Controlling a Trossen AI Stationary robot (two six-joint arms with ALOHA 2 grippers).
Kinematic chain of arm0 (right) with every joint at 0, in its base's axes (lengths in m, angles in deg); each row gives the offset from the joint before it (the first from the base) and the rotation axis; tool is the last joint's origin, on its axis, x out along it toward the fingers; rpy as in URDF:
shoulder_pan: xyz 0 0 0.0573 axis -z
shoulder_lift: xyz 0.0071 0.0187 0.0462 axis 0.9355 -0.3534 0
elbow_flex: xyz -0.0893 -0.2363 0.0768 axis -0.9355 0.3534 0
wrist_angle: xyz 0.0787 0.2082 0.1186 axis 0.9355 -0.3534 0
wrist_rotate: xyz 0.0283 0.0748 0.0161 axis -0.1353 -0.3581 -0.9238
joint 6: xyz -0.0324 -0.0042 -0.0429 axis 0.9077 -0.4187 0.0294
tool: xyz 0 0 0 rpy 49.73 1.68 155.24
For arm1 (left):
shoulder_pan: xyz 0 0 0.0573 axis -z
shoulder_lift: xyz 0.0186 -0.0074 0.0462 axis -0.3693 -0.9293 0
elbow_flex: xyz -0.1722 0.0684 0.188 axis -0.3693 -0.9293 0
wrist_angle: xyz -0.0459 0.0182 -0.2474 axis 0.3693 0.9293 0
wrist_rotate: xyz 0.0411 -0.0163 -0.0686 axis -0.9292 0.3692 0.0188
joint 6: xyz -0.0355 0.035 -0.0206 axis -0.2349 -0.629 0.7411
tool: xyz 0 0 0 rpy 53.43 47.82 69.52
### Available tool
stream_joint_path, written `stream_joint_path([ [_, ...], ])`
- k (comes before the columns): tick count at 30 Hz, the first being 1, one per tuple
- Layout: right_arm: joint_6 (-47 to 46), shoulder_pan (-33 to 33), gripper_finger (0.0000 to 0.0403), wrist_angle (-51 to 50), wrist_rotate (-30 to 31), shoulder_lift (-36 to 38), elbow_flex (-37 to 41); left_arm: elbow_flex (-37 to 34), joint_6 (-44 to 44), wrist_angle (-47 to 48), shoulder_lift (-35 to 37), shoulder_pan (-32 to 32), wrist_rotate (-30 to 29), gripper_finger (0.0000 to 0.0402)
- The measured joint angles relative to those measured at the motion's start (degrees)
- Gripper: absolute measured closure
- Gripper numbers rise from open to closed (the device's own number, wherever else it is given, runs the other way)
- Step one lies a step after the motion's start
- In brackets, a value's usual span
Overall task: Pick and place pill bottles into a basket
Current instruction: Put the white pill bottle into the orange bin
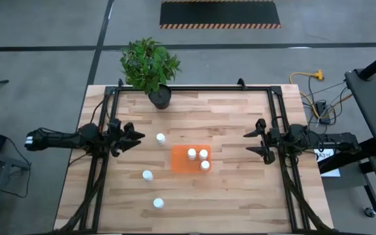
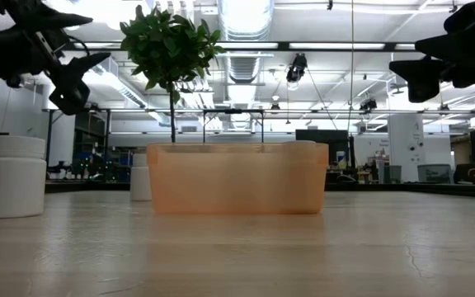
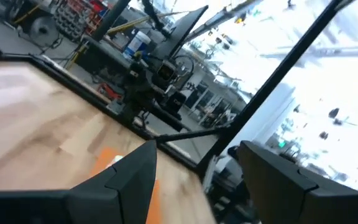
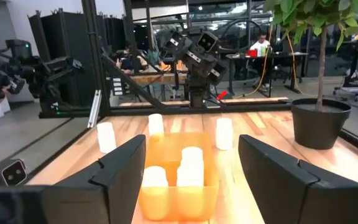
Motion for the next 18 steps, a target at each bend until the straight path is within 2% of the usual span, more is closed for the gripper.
stream_joint_path([
  [4, 0.03, 0.0, 0.0163, 0.0, -0.02, 0.01, 0.0, 0.0, 2.21, -5.24, -0.4, 0.0, -0.16, 0.0189],
  [11, -0.03, 0.0, 0.0159, 0.0, -0.04, -0.03, 0.0, -0.01, 2.19, -25.0, -2.84, 0.0, -0.2, 0.0189],
  [18, -0.14, 0.0, 0.0158, 0.04, -0.09, -0.4, -0.02, 0.17, 4.5, -36.96, -5.86, 0.0, -0.22, 0.0189],
])
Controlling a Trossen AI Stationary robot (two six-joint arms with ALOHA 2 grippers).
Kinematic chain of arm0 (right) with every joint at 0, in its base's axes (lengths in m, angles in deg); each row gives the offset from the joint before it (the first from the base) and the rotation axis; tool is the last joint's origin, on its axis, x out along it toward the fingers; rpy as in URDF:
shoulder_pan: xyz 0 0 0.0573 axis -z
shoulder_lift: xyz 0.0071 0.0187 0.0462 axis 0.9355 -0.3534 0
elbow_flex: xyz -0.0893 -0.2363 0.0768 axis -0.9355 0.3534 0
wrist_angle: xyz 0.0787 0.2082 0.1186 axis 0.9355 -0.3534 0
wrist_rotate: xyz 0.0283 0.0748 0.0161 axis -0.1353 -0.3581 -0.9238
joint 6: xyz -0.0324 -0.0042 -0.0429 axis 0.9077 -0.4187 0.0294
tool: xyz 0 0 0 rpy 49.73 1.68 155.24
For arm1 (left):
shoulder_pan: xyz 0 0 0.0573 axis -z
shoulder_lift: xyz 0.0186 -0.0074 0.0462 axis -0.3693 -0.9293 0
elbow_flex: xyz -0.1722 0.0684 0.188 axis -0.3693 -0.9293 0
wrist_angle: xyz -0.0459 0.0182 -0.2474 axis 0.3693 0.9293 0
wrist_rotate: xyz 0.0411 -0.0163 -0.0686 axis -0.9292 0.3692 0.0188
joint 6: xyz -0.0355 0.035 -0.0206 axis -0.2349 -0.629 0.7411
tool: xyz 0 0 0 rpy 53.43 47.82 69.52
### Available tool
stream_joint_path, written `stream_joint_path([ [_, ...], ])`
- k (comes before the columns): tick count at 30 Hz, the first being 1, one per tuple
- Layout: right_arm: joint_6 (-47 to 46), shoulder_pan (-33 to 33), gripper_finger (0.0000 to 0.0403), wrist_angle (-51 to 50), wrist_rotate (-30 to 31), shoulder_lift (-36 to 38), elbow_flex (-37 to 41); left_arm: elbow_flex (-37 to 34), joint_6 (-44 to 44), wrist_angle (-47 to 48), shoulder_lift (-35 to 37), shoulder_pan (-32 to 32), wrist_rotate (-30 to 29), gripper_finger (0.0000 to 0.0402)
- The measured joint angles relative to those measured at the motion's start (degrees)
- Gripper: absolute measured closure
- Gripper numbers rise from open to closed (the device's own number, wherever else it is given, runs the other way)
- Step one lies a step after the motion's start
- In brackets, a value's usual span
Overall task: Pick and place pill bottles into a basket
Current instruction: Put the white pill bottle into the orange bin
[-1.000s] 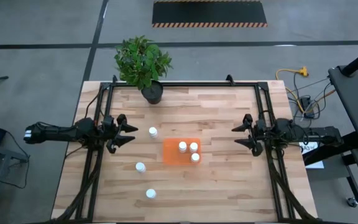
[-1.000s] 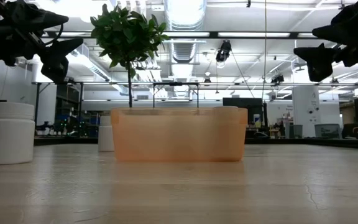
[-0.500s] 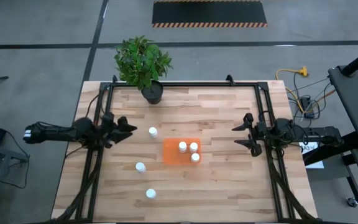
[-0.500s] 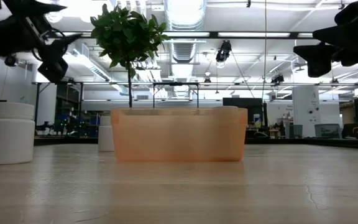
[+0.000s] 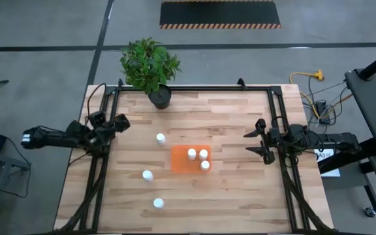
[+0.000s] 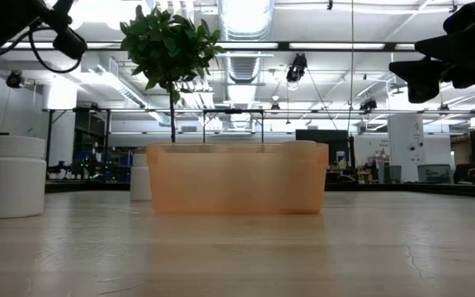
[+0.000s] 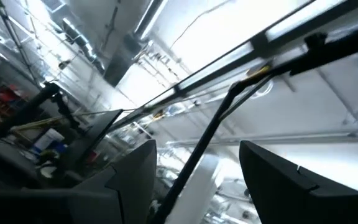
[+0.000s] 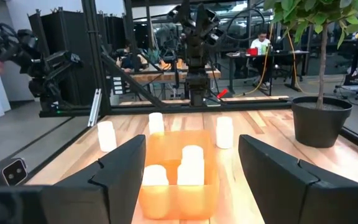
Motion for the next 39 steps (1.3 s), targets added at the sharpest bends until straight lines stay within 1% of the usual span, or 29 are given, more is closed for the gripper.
stream_joint_path([
  [6, 0.0, -0.01, 0.0163, -0.02, 0.0, 0.03, 0.0, 4.09, 0.79, -0.43, -3.22, 0.0, -0.17, 0.0189],
  [11, 0.0, 0.0, 0.0159, 0.01, 0.0, 0.02, 0.0, 8.38, 0.53, -0.56, -7.03, 0.02, -0.13, 0.0189],
  [14, 0.0, 0.0, 0.0156, 0.01, 0.02, 0.02, 0.0, 11.06, 0.75, -2.31, -9.89, 0.02, 0.01, 0.0189],
  [18, 0.0, -0.01, 0.0158, -0.01, 0.01, 0.02, 0.0, 15.65, 0.63, -4.71, -13.69, 0.02, 2.4, 0.0189],
  [21, 0.0, -0.01, 0.0161, 0.01, 0.02, 0.02, 0.0, 19.45, -1.64, -4.54, -16.21, 0.02, 4.54, 0.0189],
  [26, 0.0, -0.01, 0.0163, -0.01, 0.02, 0.02, 0.0, 26.57, -4.26, -4.53, -21.63, 0.0, 10.53, 0.0189],
  [31, 0.0, 0.0, 0.0157, 0.0, 0.02, 0.02, 0.0, 34.46, -3.82, -3.99, -27.86, 0.26, 19.84, 0.0189],
  [35, 0.01, -0.01, 0.0156, 0.01, 0.02, 0.02, 0.0, 41.28, -3.82, -3.87, -32.21, 1.9, 26.08, 0.0189],
  [39, 0.0, 0.0, 0.016, -0.01, 0.02, 0.02, 0.0, 48.04, -3.82, 0.73, -36.23, 3.1, 32.26, 0.0189],
])
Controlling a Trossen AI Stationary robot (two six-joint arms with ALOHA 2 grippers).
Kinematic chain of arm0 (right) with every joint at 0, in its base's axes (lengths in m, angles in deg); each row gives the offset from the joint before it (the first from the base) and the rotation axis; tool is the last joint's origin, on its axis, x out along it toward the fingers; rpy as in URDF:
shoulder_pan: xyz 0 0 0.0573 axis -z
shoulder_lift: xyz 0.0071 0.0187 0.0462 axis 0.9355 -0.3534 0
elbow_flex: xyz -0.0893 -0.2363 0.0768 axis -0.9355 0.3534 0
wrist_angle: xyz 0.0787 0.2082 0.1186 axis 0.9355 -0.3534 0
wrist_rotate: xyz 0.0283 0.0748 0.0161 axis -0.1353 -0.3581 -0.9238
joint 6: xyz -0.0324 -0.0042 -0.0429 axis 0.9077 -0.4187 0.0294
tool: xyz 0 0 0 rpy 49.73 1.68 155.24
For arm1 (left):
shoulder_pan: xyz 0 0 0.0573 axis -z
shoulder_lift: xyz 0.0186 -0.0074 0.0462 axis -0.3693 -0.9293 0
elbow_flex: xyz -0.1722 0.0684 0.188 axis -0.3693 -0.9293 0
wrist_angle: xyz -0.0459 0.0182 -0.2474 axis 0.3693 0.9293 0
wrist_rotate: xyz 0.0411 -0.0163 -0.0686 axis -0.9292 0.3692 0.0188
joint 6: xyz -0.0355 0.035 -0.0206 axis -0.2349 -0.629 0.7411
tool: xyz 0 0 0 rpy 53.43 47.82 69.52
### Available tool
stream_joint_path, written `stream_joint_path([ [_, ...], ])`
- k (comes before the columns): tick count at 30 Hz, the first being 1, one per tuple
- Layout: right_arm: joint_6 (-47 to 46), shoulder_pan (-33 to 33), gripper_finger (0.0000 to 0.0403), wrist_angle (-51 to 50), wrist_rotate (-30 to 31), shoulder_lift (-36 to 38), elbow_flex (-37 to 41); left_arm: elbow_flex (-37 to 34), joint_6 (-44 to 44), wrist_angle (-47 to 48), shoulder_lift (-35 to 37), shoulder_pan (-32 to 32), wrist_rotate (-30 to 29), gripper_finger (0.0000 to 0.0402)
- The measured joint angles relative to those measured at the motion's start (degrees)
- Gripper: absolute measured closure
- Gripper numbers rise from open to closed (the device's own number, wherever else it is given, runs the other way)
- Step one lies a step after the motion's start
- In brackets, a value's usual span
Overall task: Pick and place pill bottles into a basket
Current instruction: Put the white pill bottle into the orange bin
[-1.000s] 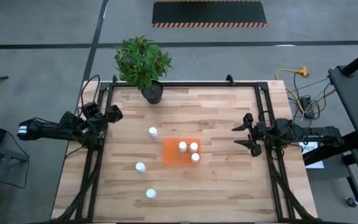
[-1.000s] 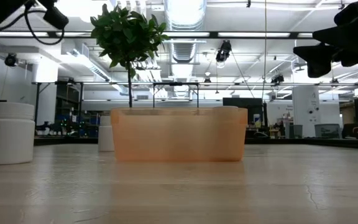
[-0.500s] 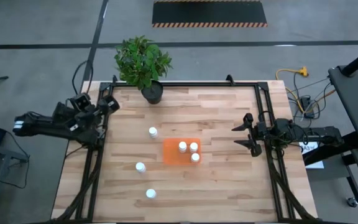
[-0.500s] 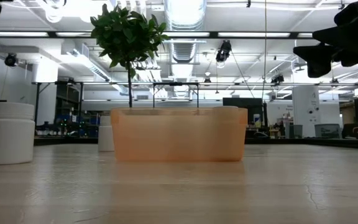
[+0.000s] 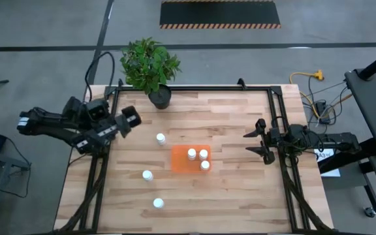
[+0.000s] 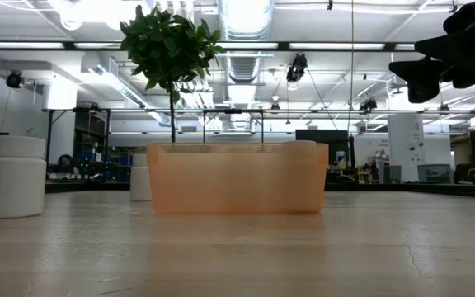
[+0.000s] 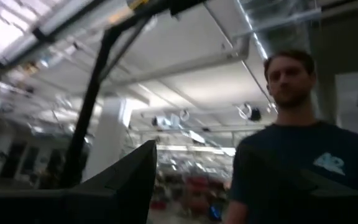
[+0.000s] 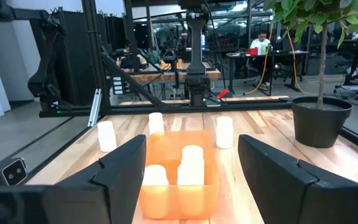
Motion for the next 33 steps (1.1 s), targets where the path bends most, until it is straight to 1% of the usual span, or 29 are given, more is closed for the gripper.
stream_joint_path([
  [5, 0.0, -0.01, 0.0163, 0.0, 0.0, 0.0, 0.0, 7.73, -0.06, 11.02, -2.5, 0.09, 8.9, 0.0189],
  [8, 0.01, 0.0, 0.016, 0.0, 0.0, 0.0, 0.0, 10.96, -0.06, 16.05, -3.9, 0.09, 13.4, 0.0189],
  [13, 0.0, 0.0, 0.0156, 0.0, 0.02, 0.0, 0.0, 15.52, -0.09, 17.88, -5.36, 0.26, 19.11, 0.0189],
  [16, 0.0, 0.0, 0.0158, 0.0, 0.02, 0.0, 0.0, 17.67, -0.27, 18.26, -6.09, 0.33, 20.78, 0.0189],
  [19, 0.0, -0.02, 0.0161, 0.01, 0.02, 0.0, 0.0, 20.38, -3.1, 23.94, -6.93, 0.31, 20.92, 0.0189],
  [22, 0.0, 0.0, 0.0163, 0.02, 0.02, 0.02, -0.02, 24.28, -9.1, 36.21, -7.91, 0.46, 20.59, 0.0189],
  [24, 0.0, 0.0, 0.0162, 0.0, 0.02, 0.02, -0.02, 27.36, -13.53, 45.07, -9.08, 1.19, 18.88, 0.0189],
  [26, 0.02, -0.02, 0.016, 0.01, 0.02, 0.02, -0.02, 30.32, -17.45, 51.53, -10.62, 2.11, 17.24, 0.0189],
  [28, 0.0, 0.0, 0.0158, 0.0, 0.02, 0.02, -0.02, 32.88, -19.63, 54.95, -12.08, 3.01, 15.28, 0.0189],
  [31, 0.02, 0.0, 0.0156, 0.0, 0.02, 0.02, -0.02, 35.66, -19.56, 56.54, -14.23, 4.54, 12.85, 0.0189],
  [33, 0.01, -0.02, 0.0156, 0.02, 0.02, 0.02, -0.02, 37.09, -19.57, 58.82, -15.48, 6.07, 10.17, 0.0189],
])
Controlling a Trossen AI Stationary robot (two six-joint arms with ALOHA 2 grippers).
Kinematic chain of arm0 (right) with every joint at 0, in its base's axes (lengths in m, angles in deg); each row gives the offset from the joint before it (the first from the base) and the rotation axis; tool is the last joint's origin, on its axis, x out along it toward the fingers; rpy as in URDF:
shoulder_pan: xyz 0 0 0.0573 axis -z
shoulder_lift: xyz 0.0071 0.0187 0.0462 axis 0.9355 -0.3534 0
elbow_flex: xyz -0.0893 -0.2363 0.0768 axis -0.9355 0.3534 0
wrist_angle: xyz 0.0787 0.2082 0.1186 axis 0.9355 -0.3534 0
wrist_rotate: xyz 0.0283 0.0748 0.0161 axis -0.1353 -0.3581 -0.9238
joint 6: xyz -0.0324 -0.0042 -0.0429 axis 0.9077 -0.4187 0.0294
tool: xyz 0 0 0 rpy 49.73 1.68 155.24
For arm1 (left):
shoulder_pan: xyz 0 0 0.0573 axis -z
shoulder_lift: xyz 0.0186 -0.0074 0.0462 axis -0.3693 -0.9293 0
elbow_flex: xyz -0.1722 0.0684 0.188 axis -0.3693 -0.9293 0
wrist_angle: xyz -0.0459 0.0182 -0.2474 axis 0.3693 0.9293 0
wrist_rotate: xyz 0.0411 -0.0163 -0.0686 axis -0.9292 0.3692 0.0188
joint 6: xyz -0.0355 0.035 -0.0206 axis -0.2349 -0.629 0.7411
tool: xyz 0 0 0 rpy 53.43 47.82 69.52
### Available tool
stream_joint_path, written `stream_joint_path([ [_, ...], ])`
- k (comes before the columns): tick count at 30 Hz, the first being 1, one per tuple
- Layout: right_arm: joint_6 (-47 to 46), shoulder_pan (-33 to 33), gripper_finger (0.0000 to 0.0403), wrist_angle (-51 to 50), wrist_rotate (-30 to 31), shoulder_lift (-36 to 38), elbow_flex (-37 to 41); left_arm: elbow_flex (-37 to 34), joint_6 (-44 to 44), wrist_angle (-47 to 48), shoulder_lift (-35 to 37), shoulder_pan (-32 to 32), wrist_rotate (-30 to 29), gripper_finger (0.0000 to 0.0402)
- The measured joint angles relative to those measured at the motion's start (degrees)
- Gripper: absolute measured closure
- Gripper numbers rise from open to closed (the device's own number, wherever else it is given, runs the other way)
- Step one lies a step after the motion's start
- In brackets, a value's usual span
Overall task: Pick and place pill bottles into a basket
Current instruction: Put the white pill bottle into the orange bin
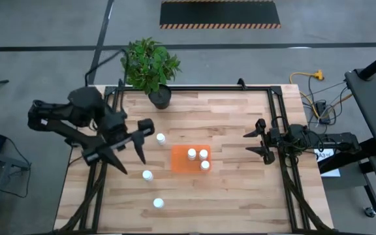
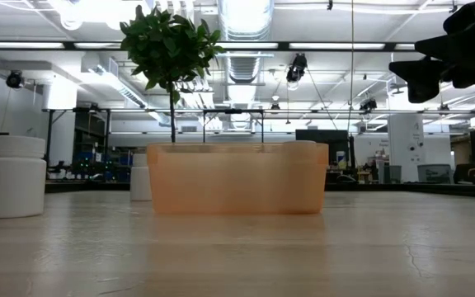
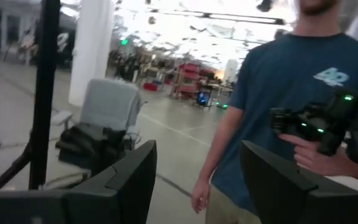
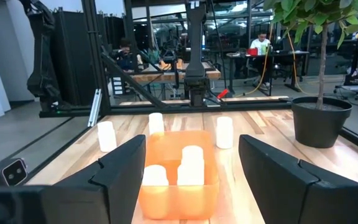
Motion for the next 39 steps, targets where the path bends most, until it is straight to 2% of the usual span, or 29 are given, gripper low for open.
stream_joint_path([
  [8, 0.01, -0.01, 0.0159, 0.01, 0.0, 0.0, 0.0, 7.36, 0.36, 19.55, -5.42, 9.21, -12.73, 0.0189],
  [12, 0.02, -0.01, 0.0156, -0.02, 0.0, 0.0, 0.0, 11.17, 5.88, 26.89, -9.03, 14.18, -17.51, 0.0189],
  [18, -0.01, 0.02, 0.0154, 0.01, 0.0, 0.0, 0.0, 16.37, 15.56, 31.62, -14.75, 18.23, -23.86, 0.0189],
  [25, 0.01, 0.0, 0.0154, 0.0, 0.0, 0.0, 0.0, 20.87, 28.38, 39.44, -21.26, 19.37, -24.32, 0.0189],
  [28, 0.0, -0.01, 0.0154, -0.01, 0.0, 0.0, 0.0, 20.74, 34.59, 43.8, -23.28, 19.37, -26.34, 0.0189],
  [34, 0.02, 0.01, 0.0156, -0.02, 0.0, 0.0, 0.0, 18.14, 36.19, 45.49, -27.33, 19.32, -26.73, 0.0189],
  [39, 0.0, 0.02, 0.0158, 0.0, 0.0, 0.0, 0.0, 18.13, 40.9, 45.41, -30.99, 19.33, -23.08, 0.0189],
])
